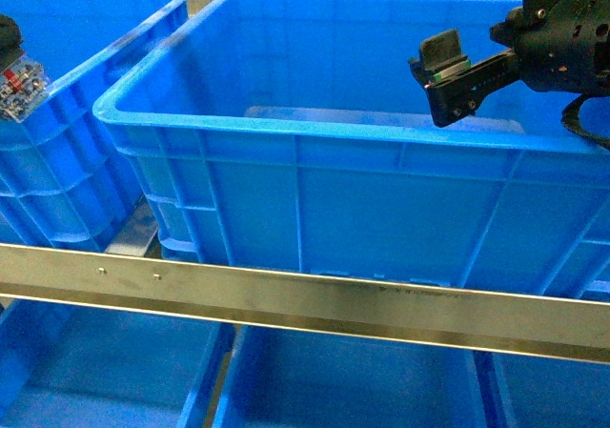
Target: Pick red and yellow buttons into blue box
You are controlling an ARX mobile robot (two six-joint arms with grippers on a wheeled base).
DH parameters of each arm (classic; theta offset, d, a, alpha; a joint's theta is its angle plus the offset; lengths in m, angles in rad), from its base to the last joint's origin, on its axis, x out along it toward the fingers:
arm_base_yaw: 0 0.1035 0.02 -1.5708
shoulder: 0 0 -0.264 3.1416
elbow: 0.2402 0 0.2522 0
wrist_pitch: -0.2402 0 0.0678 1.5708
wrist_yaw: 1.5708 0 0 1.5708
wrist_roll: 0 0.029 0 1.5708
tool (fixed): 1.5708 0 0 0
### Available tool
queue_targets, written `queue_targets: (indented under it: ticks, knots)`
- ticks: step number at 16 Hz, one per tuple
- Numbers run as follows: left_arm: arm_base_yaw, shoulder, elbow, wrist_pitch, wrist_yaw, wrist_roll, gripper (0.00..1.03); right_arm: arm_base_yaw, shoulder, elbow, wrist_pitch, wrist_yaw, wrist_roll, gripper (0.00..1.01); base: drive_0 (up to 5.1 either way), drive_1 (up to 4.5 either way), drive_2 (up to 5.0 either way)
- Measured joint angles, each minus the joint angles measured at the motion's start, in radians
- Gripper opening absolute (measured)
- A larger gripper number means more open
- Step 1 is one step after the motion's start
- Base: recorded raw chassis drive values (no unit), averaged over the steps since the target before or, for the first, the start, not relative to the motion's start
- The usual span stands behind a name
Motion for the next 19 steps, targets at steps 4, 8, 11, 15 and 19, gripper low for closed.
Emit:
queue_targets:
  ticks: [4,8,11,15,19]
  knots:
    - [-0.048,0.020,0.068,0.017,0.016,-0.011,0.24,0.000,0.000,0.000,0.000,0.000,0.000,0.98,0.0,0.00,0.0]
    - [-0.122,0.097,0.230,0.072,0.077,-0.096,0.24,-0.001,0.000,0.000,0.000,0.000,0.000,0.98,0.0,0.00,0.0]
    - [-0.131,0.236,0.278,0.035,0.103,-0.159,0.24,0.000,0.000,0.000,0.000,0.000,0.000,0.98,0.0,0.00,0.0]
    - [-0.169,0.350,0.363,0.045,0.080,-0.183,0.24,0.000,0.000,0.000,0.000,0.000,0.000,0.98,0.0,0.00,0.0]
    - [-0.227,0.464,0.491,-0.019,0.123,-0.213,0.24,0.000,0.000,0.000,0.000,0.000,0.000,0.98,0.0,0.00,0.0]
